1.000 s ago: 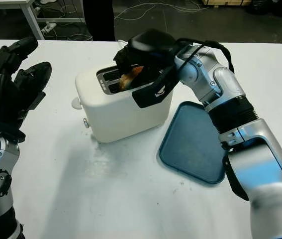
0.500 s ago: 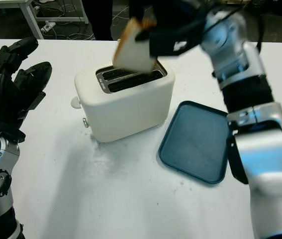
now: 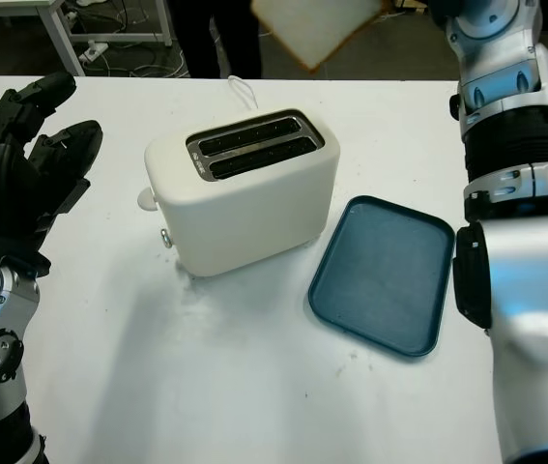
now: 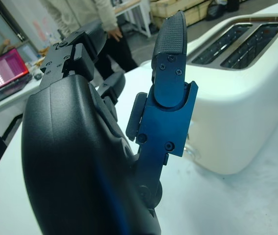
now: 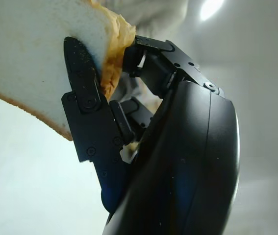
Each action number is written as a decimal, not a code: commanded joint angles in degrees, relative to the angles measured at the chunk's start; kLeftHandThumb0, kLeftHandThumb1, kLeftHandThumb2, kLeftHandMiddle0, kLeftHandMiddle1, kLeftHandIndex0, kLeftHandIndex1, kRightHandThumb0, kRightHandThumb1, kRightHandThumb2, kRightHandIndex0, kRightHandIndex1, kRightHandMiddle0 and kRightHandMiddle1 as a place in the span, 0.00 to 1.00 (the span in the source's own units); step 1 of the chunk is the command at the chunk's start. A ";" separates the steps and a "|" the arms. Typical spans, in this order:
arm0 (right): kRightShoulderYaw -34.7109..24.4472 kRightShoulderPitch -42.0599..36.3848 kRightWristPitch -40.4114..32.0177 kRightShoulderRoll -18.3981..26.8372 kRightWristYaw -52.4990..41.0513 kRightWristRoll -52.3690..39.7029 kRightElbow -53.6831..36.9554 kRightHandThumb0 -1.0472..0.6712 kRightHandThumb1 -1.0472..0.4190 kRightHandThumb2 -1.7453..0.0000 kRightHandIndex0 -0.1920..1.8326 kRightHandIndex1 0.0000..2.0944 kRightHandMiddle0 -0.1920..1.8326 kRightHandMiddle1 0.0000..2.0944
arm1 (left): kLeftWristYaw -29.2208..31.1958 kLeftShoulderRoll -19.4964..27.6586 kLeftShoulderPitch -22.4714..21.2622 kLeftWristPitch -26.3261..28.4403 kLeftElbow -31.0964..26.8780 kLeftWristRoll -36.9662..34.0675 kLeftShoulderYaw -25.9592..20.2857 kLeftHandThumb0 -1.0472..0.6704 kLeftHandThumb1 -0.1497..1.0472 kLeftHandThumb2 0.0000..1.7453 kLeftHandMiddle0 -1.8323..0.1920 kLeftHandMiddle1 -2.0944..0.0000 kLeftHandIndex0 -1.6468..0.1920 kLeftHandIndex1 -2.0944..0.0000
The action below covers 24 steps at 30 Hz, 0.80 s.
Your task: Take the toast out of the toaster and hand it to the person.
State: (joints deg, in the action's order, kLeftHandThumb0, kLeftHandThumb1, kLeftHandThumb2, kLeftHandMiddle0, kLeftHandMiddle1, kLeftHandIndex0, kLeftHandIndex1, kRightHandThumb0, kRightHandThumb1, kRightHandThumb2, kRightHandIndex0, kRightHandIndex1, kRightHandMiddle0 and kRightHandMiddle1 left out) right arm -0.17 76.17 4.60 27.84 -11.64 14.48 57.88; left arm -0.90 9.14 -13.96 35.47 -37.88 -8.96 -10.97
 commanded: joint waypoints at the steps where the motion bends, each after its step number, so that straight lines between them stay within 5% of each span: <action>1: -2.30 0.33 -1.10 -1.49 1.99 -3.00 3.43 0.40 0.09 0.82 0.59 0.83 0.45 0.83 | -0.15 0.38 0.32 -0.85 -0.24 0.80 0.37 0.24 0.89 0.12 0.91 0.59 0.86 0.68; 6: -3.63 -1.89 0.46 -2.66 7.06 -4.40 10.09 0.44 0.09 0.80 0.57 0.83 0.45 0.83 | -0.36 0.35 0.50 -1.21 -0.09 1.43 0.68 0.23 0.89 0.12 0.91 0.58 0.86 0.68; 11: -4.87 -3.02 -1.42 -4.75 14.17 -5.37 13.53 0.48 0.09 0.81 0.51 0.83 0.34 0.83 | 0.29 0.53 0.49 -0.99 0.13 0.61 0.27 0.24 0.89 0.13 0.91 0.59 0.87 0.68; 24: -11.15 -7.13 -0.06 -8.30 15.80 -11.98 16.44 0.50 0.09 0.81 0.46 0.83 0.24 0.78 | 0.70 1.05 0.76 -3.17 1.62 1.17 0.52 0.25 0.89 0.13 0.91 0.59 0.86 0.68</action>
State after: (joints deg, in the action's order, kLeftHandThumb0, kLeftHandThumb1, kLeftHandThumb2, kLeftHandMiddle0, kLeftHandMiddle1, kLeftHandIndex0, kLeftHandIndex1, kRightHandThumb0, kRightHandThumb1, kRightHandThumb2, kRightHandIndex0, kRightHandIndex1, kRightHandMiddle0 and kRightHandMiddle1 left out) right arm -10.97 70.20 3.57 20.21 3.41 3.04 73.78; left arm -0.57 9.67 -13.81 33.52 -36.58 -8.34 -10.27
